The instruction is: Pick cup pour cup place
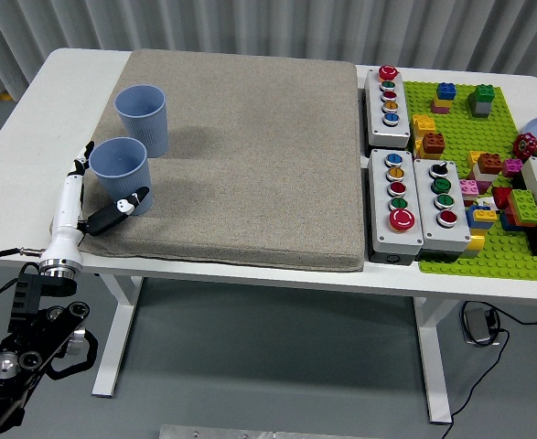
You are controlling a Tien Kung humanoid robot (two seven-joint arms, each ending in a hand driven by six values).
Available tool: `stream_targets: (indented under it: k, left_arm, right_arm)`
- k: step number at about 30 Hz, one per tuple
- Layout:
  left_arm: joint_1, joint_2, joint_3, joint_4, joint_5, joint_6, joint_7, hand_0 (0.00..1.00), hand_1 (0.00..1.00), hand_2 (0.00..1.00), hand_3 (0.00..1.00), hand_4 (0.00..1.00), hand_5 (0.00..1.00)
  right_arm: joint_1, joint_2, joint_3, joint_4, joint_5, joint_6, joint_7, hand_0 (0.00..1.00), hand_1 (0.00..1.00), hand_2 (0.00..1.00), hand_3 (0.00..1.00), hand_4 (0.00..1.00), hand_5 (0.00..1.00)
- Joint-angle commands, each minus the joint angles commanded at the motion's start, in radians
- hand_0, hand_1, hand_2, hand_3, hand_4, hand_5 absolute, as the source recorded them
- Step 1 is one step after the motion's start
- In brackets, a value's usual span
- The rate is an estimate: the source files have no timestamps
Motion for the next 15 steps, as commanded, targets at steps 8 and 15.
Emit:
stream_targets:
  k: [8,15]
  left_arm:
    - [0.011,0.006,-0.001,-0.034,0.033,-0.004,0.007,0.964,0.975,0.998,0.998,0.998,0.429]
    - [0.034,0.017,-0.023,-0.056,0.046,-0.005,0.009,0.963,0.976,0.998,0.998,0.998,0.429]
  right_arm:
    - [0.0,-0.001,-0.004,0.0,0.001,-0.002,0.0,0.674,0.603,0.577,0.591,0.002,0.117]
    - [0.0,-0.001,-0.004,-0.001,0.003,-0.003,0.0,0.674,0.603,0.576,0.591,0.002,0.113]
